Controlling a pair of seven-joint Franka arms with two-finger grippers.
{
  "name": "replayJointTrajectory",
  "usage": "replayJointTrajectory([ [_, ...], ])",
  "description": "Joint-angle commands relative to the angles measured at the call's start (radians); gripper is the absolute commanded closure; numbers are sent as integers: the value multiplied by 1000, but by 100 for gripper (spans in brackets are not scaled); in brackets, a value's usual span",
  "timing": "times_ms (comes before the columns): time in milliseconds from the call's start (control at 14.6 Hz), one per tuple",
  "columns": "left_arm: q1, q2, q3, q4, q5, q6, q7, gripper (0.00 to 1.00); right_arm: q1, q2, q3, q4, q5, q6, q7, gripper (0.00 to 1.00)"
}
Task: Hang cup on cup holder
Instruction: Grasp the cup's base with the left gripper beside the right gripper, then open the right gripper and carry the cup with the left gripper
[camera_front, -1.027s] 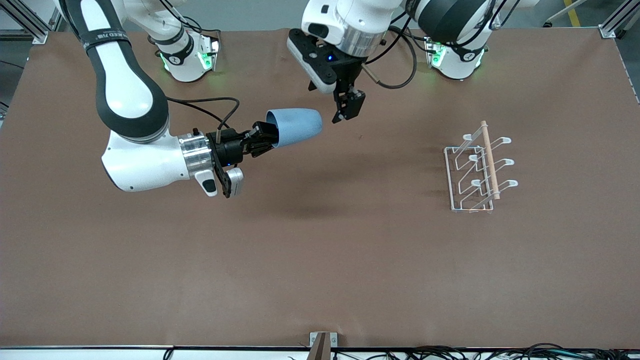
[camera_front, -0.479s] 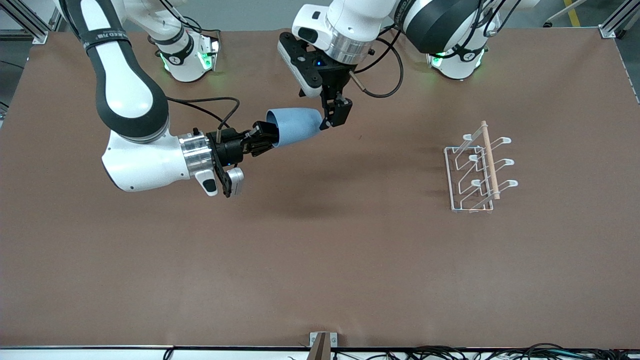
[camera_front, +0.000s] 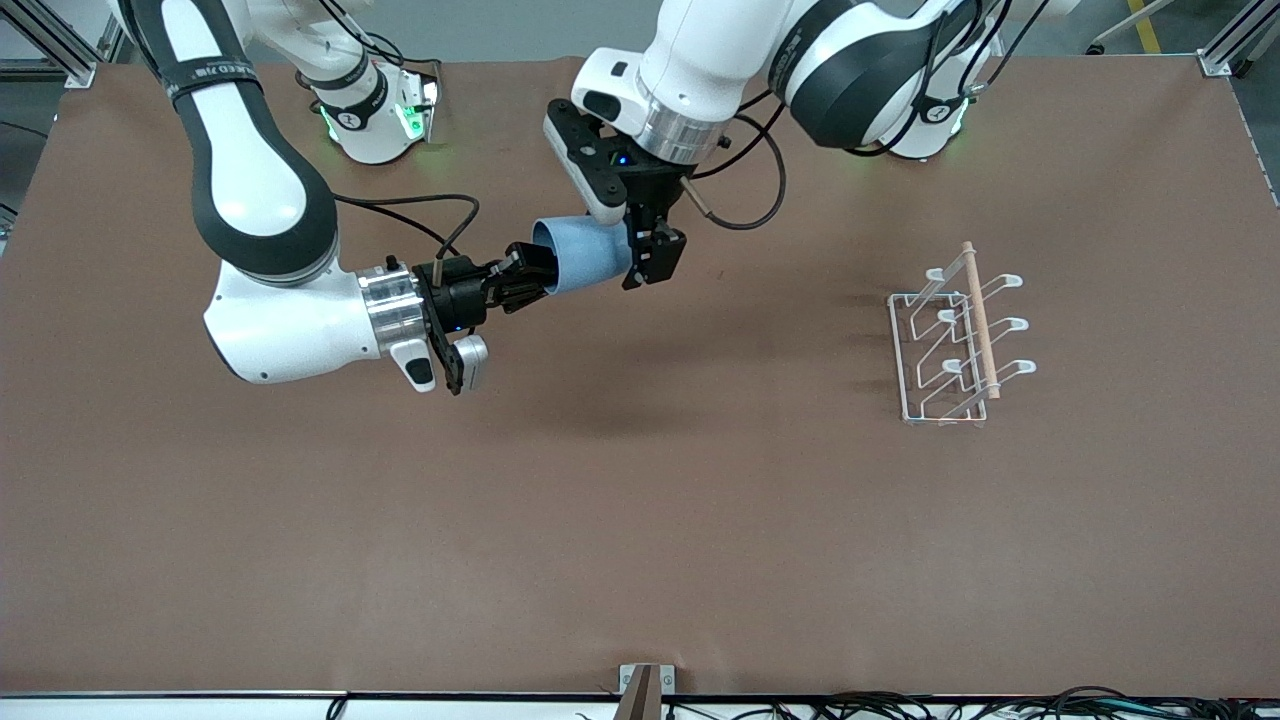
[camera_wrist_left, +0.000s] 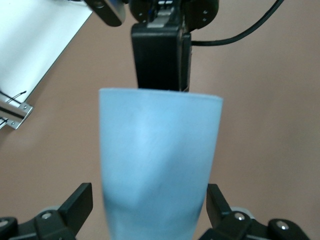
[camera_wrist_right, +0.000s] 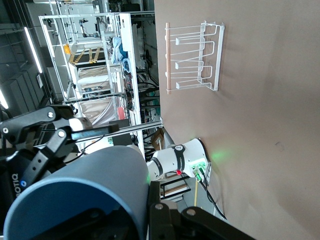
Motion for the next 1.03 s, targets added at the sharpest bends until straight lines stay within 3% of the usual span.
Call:
replayJointTrajectory([
  [0,-12,27,-3,27,21,17,8,0,-1,2,-1,8,-8,-10,19,96],
  [137,-12,37,-3,27,24,17,10,5,-1,2,-2,6,-8,-10,19,96],
  [274,-13,38,-3,26,24,17,13,28,-1,2,-1,6,-8,-10,19,96],
  [342,-13,38,-3,26,26,17,11,35,-2,2,-2,6,-9,-10,19,95],
  [548,-12,37,-1,26,29,14,11,45,-4,2,-1,6,-12,-10,28,93],
  [616,-12,37,-1,24,30,14,13,46,-4,2,-1,6,-12,-11,34,84],
  [684,-10,35,-1,24,30,10,13,46,-2,1,-1,7,-14,-13,33,1],
  [958,-1,26,1,24,52,-63,13,47,-2,1,-4,6,-19,-8,31,0],
])
